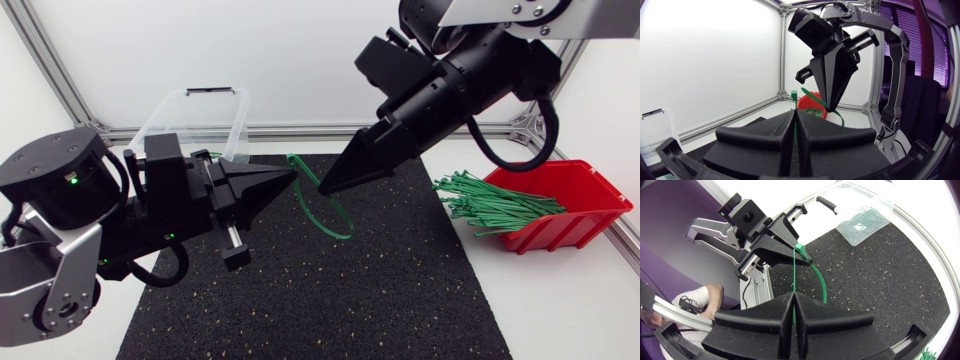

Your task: Take a green cable tie from the red box, thread the tail through the head to close it, then place it in the transparent bin on the left.

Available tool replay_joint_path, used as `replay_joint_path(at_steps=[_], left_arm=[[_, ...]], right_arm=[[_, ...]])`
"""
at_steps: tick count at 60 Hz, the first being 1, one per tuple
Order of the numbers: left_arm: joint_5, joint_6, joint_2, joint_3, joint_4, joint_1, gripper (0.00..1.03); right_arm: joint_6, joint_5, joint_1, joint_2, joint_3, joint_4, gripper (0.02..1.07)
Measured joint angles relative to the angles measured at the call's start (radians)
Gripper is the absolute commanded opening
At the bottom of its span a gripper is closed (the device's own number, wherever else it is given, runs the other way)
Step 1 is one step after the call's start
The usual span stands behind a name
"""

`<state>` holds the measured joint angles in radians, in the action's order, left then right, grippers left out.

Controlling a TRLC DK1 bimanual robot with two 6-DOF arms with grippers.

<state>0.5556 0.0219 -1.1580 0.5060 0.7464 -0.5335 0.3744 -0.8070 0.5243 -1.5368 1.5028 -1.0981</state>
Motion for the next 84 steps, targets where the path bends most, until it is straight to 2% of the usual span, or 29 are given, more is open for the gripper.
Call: replay_joint_path(at_steps=[84], left_arm=[[-0.054, -0.034, 0.025, -0.015, 0.034, -0.026, 0.04]], right_arm=[[0.0, 0.004, 0.011, 0.002, -0.002, 0.025, 0.07]])
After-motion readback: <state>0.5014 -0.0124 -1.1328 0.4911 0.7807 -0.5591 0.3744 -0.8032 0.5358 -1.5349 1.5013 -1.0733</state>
